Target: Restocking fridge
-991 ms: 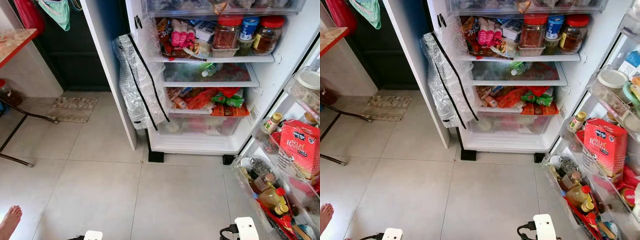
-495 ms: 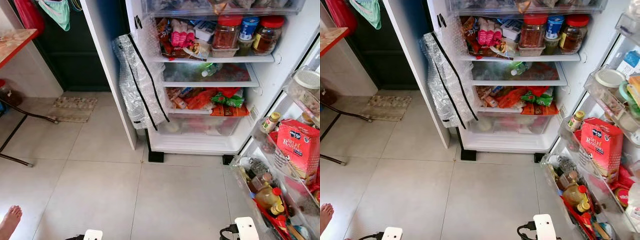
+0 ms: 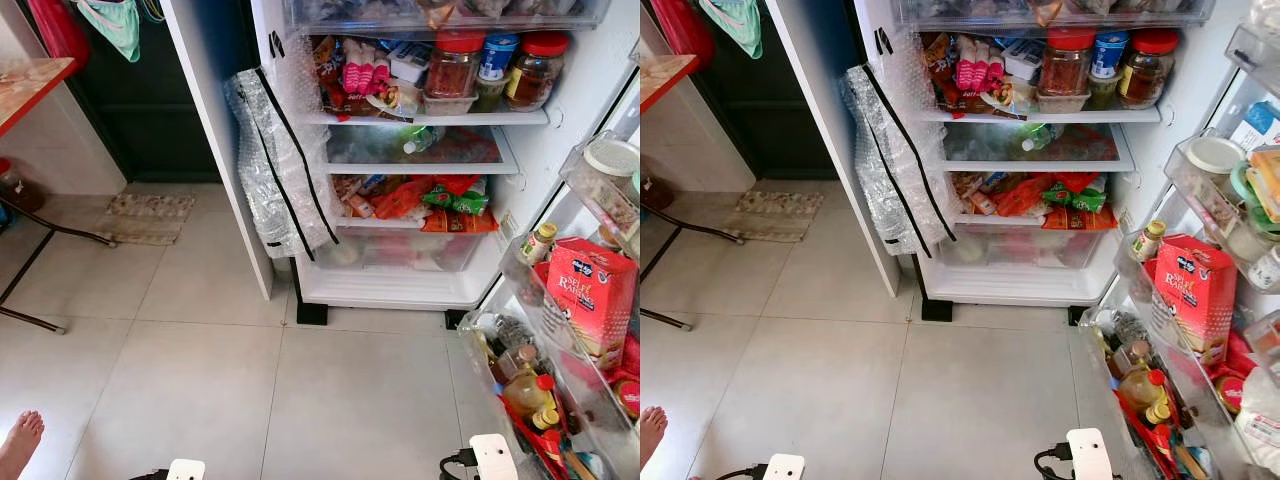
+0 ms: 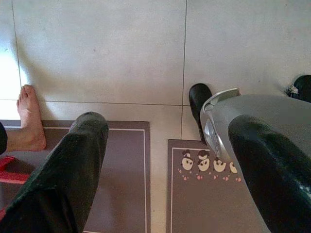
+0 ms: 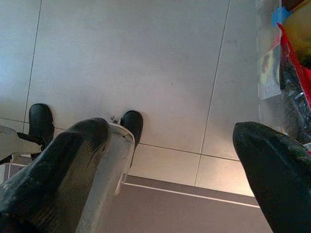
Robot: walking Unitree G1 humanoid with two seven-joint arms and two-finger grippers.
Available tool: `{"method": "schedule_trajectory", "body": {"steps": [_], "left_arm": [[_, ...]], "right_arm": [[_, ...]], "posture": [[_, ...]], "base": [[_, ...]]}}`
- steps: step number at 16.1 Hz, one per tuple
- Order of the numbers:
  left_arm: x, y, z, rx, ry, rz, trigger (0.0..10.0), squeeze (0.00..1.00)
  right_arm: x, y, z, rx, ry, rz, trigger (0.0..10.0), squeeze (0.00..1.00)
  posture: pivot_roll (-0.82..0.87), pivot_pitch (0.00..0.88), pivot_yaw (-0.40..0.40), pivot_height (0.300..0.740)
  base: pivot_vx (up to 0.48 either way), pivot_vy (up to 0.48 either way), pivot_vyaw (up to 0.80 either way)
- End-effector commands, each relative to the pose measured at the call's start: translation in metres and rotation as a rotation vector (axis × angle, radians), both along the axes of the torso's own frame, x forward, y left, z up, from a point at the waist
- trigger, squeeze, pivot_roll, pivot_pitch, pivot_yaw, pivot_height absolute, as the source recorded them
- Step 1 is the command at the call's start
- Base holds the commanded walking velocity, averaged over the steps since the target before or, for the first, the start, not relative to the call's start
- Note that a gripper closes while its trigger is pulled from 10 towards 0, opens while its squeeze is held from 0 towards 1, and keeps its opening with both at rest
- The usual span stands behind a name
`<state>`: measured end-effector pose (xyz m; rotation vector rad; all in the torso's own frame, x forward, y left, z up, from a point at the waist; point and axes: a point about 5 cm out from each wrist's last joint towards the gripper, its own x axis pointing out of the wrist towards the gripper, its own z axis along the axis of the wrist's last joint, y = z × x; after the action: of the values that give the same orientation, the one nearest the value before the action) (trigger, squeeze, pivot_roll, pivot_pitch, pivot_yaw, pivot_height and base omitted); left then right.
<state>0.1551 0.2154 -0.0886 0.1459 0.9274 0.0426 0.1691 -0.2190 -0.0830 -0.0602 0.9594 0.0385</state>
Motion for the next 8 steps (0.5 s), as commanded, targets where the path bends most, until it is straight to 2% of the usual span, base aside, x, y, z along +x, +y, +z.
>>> {"method": "schedule_trajectory", "body": {"steps": [1, 8], "left_arm": [[-0.0101, 0.0026, -0.0036, 0.001, 0.030, 0.012, 10.0, 0.00], [-0.0103, 0.0025, -0.0039, 0.004, 0.034, 0.016, 10.0, 0.00]], "right_arm": [[-0.0060, 0.0003, -0.0028, 0.004, 0.018, -0.008, 10.0, 0.00], [-0.0054, 0.0000, -0.0026, 0.003, 0.018, -0.010, 10.0, 0.00]], "posture": [[-0.01, 0.137, 0.033, 0.740], [-0.01, 0.146, 0.032, 0.740]], "base": [[-0.251, 0.000, 0.00], [-0.270, 0.000, 0.00]]}}
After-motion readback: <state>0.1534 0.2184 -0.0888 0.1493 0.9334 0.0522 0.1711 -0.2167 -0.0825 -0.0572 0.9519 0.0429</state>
